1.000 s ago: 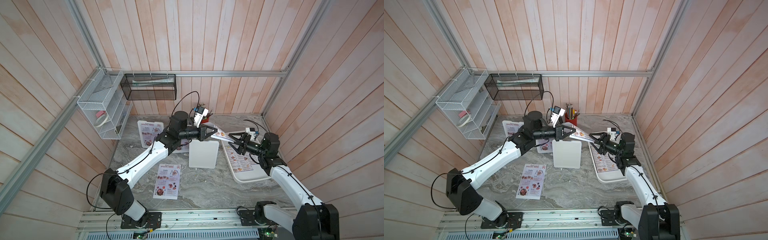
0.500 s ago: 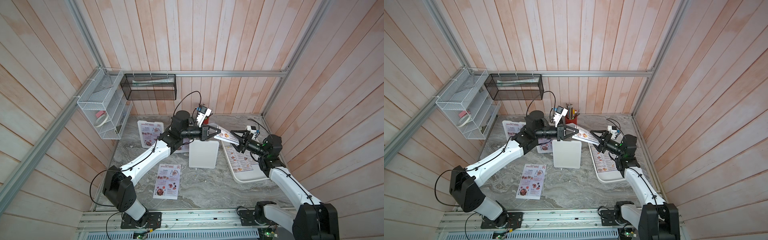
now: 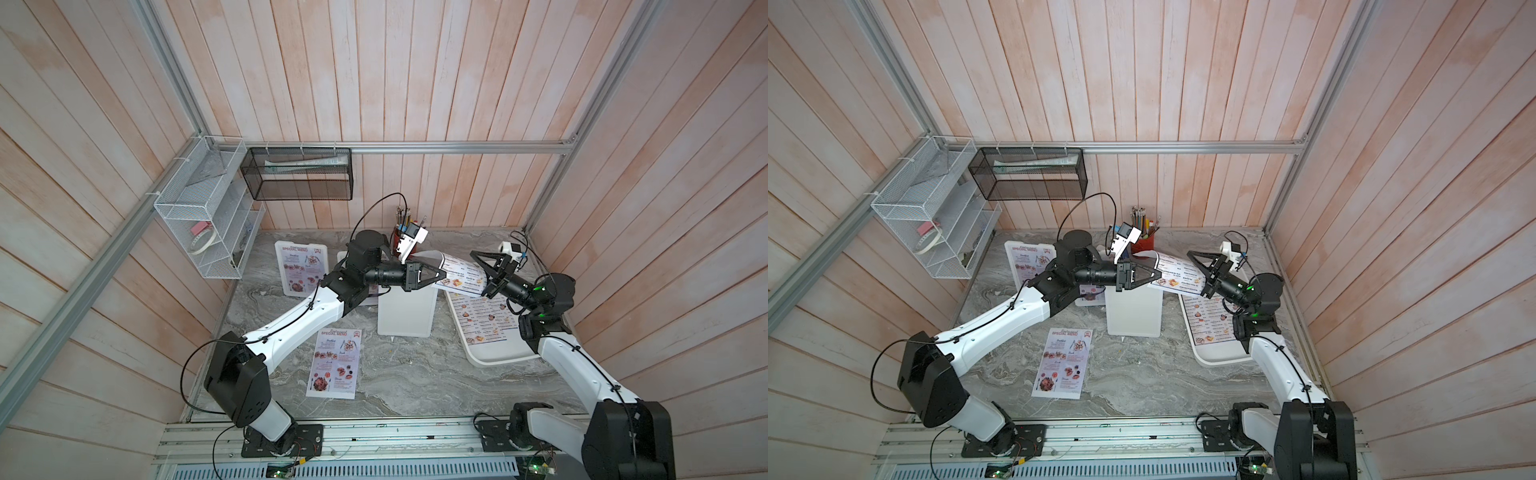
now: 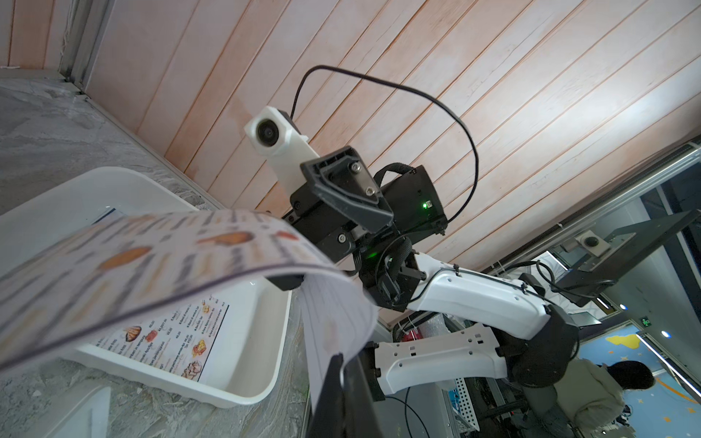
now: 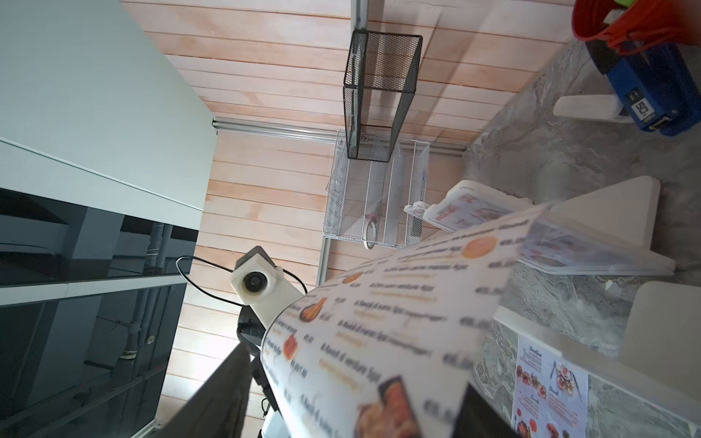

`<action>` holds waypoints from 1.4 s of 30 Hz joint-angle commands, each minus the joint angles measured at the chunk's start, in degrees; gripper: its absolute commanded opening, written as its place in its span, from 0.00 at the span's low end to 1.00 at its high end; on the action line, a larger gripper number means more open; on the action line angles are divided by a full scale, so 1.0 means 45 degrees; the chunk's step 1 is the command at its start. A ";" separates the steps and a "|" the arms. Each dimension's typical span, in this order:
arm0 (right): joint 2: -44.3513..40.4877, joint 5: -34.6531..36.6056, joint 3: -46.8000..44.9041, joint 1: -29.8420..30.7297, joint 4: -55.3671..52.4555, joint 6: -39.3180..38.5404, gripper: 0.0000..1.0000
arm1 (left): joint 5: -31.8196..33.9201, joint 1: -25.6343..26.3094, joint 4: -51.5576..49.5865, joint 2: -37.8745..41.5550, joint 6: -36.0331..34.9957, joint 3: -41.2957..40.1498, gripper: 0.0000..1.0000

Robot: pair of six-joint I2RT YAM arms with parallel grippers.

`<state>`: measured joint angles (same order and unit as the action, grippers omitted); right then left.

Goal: Replace the menus in the menu holders
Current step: Pick up the menu from the storage box.

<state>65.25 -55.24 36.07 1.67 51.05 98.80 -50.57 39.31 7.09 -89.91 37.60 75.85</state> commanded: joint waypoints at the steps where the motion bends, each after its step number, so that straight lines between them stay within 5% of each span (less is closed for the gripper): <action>1: 0.0045 -0.0152 -0.0279 -0.0231 0.1443 0.0283 0.70 | -0.0130 0.0042 0.0075 0.0614 0.0237 -0.0280 0.00; 10: 0.0059 -0.0322 -0.0391 -0.0422 0.3158 0.0056 0.67 | -0.0319 0.0037 -0.0673 0.1508 0.0361 -0.1323 0.00; 15: 0.0198 -0.0532 -0.0286 -0.0590 0.2991 -0.0226 0.55 | 0.0161 0.0041 -0.1089 0.2022 0.0365 -0.1923 0.00; 28: -0.0348 -0.0219 0.0916 -0.0630 -0.2544 -0.3641 0.24 | 0.2030 -0.0053 -0.1877 0.2636 0.0248 -0.3115 0.00; 42: -0.0460 -0.0096 0.1563 -0.0337 -0.5022 -0.5707 0.16 | 0.1964 -0.0298 -0.1047 0.2683 0.0723 -0.3666 0.00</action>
<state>63.83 -55.53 41.25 -0.49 29.63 75.85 -41.78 38.15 -0.01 -78.96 40.38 59.88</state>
